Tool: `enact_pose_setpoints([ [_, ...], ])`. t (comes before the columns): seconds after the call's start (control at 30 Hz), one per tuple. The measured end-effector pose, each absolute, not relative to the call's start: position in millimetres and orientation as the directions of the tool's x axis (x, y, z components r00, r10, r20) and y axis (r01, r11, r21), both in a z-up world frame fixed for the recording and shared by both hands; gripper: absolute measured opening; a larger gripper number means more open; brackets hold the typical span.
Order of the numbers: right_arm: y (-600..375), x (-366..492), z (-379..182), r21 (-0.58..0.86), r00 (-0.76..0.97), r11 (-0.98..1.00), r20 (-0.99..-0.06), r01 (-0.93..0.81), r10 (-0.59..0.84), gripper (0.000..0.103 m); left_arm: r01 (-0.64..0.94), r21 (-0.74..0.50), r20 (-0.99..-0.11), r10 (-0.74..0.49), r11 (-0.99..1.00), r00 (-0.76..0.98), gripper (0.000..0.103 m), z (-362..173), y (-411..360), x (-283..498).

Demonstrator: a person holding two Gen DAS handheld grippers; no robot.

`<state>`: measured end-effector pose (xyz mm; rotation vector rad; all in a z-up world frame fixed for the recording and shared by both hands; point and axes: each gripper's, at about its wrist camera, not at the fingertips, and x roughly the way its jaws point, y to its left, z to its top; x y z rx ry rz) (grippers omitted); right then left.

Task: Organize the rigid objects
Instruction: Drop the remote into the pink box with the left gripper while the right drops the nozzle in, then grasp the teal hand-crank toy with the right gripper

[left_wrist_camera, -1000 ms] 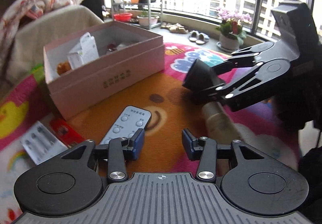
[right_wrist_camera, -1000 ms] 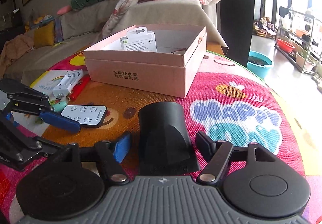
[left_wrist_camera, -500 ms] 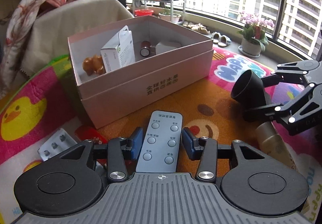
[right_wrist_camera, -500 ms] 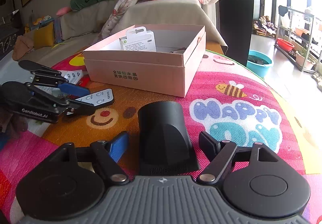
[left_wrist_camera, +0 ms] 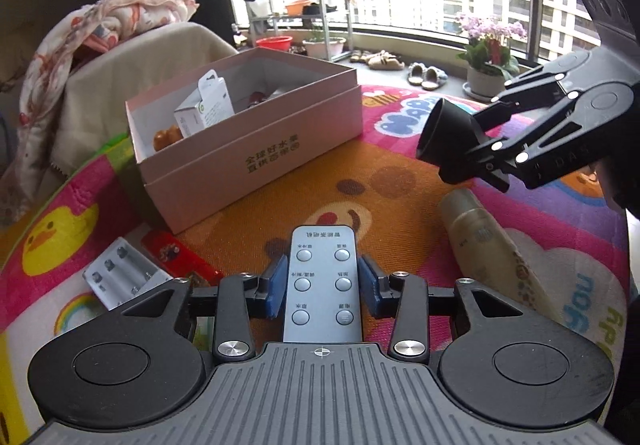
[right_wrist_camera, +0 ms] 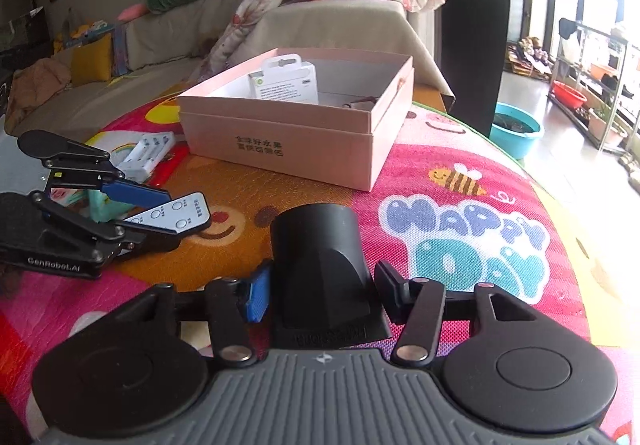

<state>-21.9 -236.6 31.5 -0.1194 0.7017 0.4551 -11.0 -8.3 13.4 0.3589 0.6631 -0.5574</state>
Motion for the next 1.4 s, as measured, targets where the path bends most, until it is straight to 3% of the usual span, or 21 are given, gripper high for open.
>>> enact_pose_setpoints([
  [0.13,-238.6,-24.3,61.2,0.037,0.698,0.886,-0.602,-0.462,0.389,0.054,0.575,0.159,-0.607,-0.38,0.803,0.698,0.043,45.1,-4.2,-9.5],
  [0.3,-234.8,7.9,116.1,0.052,0.759,0.89,-0.502,-0.452,0.415,0.054,0.504,0.192,-0.454,-0.379,0.842,0.806,0.043,117.5,1.7,44.2],
  [0.43,-217.6,45.3,138.0,0.02,0.797,0.902,-0.459,-0.432,0.392,0.054,0.47,0.107,-0.404,-0.394,0.876,0.826,0.043,147.5,0.7,119.2],
  [0.5,-207.4,62.9,141.9,-0.002,0.81,0.905,-0.446,-0.426,0.381,0.055,0.46,0.036,-0.422,-0.403,0.887,0.812,0.044,145.0,-2.4,156.3],
  [0.57,-202.5,81.1,141.0,0.021,0.796,0.9,-0.459,-0.435,0.395,0.07,0.432,-0.043,-0.482,-0.397,0.901,0.781,0.044,132.4,-4.1,187.8],
  [0.6,-201.4,87.9,140.0,0.038,0.794,0.905,-0.465,-0.423,0.391,0.082,0.415,-0.069,-0.496,-0.392,0.907,0.775,0.044,124.3,-2.8,195.7],
  [0.63,-202.5,90.6,137.4,0.055,0.798,0.913,-0.465,-0.405,0.382,0.083,0.397,-0.083,-0.5,-0.383,0.914,0.777,0.044,116.6,0.8,198.1],
  [0.9,-205.2,29.4,87.0,-0.083,0.814,0.91,-0.485,-0.407,0.32,0.085,0.352,0.004,-0.444,-0.314,0.936,0.839,0.044,77.9,40.9,85.4],
  [1.07,-175.3,-7.3,56.0,-0.001,0.627,0.8,-0.622,-0.6,0.469,0.086,0.271,-0.007,-0.49,-0.24,0.962,0.838,0.044,50.4,74.6,4.5],
  [1.27,-105.3,-24.5,46.1,0.054,0.495,0.691,-0.658,-0.721,0.568,0.085,0.027,-0.008,-0.476,-0.028,1.0,0.879,0.044,34.4,117.8,-51.8],
  [1.4,-60.3,-16.3,39.5,0.059,0.452,0.669,-0.693,-0.741,0.562,0.086,-0.042,-0.058,-0.49,0.008,0.997,0.872,0.044,28.3,137.5,-63.2],
])
